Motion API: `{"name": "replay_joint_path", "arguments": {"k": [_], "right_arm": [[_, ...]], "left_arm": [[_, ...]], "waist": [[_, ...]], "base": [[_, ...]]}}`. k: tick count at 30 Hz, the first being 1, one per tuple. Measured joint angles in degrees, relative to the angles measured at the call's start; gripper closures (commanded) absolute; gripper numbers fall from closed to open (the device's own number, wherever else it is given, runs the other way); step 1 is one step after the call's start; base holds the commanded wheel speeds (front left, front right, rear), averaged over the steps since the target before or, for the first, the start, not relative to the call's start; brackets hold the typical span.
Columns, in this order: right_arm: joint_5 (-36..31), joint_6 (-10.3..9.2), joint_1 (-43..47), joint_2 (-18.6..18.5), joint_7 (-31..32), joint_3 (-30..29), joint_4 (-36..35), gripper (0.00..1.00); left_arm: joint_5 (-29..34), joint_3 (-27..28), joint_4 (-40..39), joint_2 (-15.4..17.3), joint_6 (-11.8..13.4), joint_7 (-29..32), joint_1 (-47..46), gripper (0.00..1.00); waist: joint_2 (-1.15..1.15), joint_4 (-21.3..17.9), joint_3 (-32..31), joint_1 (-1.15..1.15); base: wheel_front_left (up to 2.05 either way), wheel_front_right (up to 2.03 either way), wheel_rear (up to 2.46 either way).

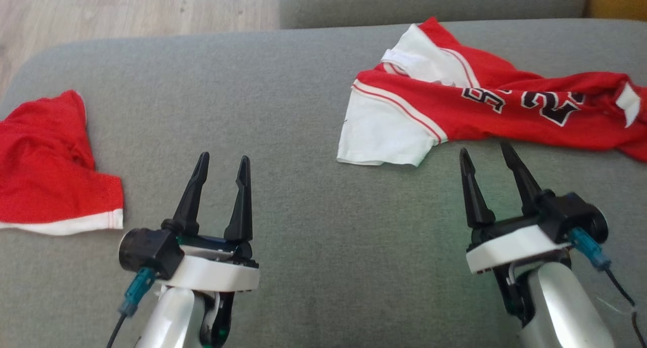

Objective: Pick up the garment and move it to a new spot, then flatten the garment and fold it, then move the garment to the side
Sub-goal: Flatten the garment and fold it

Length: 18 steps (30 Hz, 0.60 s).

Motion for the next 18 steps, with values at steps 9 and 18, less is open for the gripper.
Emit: {"name": "replay_joint_path", "arguments": {"k": [9, 18], "right_arm": [[-5.38, 0.0, -4.98, -0.04, 5.12, 2.16, 2.52, 0.0], [-7.94, 0.0, -11.77, -4.56, 10.74, 7.98, 16.77, 0.0]], "left_arm": [[-0.02, -0.33, 0.01, 0.0, 0.0, 0.0, -0.87, 0.0], [-1.53, -1.98, 0.11, -0.01, 0.52, 0.0, -2.26, 0.0]], "waist": [[0.0, 2.86, 2.7, 0.01], [0.0, 7.7, 5.13, 0.01]], "base": [[0.0, 0.0, 0.0], [0.0, 0.0, 0.0]]}}
